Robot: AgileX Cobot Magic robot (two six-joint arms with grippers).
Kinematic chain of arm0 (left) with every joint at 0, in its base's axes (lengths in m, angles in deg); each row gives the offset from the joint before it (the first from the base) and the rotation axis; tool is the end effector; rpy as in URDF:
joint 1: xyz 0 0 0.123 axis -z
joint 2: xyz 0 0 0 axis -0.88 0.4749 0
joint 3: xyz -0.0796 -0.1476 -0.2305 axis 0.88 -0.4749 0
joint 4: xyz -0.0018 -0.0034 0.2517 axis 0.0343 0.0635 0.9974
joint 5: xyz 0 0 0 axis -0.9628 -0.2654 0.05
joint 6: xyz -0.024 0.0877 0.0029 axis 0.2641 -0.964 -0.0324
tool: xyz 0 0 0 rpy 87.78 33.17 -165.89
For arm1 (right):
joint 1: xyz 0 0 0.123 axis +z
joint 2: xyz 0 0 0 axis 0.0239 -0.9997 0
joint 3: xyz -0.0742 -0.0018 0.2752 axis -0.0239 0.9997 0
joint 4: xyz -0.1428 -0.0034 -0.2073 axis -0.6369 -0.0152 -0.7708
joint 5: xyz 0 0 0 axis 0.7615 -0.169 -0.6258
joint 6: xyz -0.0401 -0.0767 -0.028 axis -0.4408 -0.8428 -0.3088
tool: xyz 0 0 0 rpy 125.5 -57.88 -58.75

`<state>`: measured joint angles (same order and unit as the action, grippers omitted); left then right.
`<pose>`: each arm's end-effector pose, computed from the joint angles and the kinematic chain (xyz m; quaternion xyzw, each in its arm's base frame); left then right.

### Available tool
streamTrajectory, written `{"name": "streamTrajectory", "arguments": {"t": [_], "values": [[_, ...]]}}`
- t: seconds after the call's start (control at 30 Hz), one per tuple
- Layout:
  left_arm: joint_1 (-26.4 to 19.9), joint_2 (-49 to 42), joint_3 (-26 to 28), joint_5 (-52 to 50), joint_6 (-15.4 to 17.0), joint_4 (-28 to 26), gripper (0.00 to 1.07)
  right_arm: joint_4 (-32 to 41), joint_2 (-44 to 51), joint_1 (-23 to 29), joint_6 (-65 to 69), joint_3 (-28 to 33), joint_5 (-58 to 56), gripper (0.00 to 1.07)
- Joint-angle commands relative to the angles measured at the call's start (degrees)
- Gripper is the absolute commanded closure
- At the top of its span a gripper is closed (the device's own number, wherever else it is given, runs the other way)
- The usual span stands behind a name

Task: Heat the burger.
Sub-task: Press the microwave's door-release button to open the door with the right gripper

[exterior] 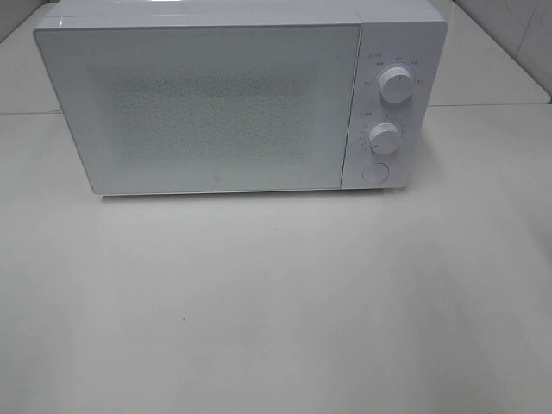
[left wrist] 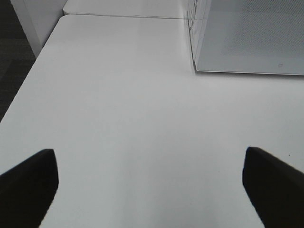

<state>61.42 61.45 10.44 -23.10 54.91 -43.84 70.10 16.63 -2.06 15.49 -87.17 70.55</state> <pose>-0.0085 -0.0001 0.2799 -0.0089 0.8535 -0.0033 0.5210 0.1740 0.0011 0.2552 0.1347 0.7724 0.1211 0.6088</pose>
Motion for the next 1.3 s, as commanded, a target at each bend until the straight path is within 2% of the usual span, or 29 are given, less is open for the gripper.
{"name": "streamTrajectory", "arguments": {"t": [0.03, 0.07, 0.13, 0.47, 0.7, 0.83, 1.23, 1.3], "values": [[-0.1, -0.6, -0.1, -0.9, 0.2, 0.0, 0.09, -0.7, -1.4, -0.3, 8.8, 2.2, 4.6, 1.00], [-0.1, -0.6, -0.1, -0.9, 0.2, 0.0, 0.09, -0.6, -1.9, -0.3, 10.7, 2.8, 5.0, 1.05], [-0.1, -0.6, -0.1, -0.9, 0.2, 0.0, 0.09, -0.6, -2.9, -0.3, 15.1, 3.8, 6.4, 1.07], [-0.1, -0.6, -0.1, -0.9, 0.2, 0.0, 0.09, -0.6, -10.3, 1.4, 38.0, 5.7, 13.2, 1.07], [-0.1, -0.6, -0.1, -0.9, 0.2, 0.0, 0.09, 0.5, -16.2, 4.0, 43.1, 5.7, 16.8, 1.07], [-0.1, -0.6, -0.1, -0.9, 0.2, 0.0, 0.09, 7.2, -21.7, 8.2, 43.8, 5.7, 19.1, 1.07], [-0.1, -0.6, -0.1, -0.9, 0.2, 0.0, 0.09, 19.5, -34.4, 18.8, 44.0, 5.6, 30.4, 1.07], [-0.1, -0.6, -0.1, -0.9, 0.2, 0.0, 0.09, 22.5, -38.0, 21.9, 44.7, 4.1, 31.7, 1.07]]}}
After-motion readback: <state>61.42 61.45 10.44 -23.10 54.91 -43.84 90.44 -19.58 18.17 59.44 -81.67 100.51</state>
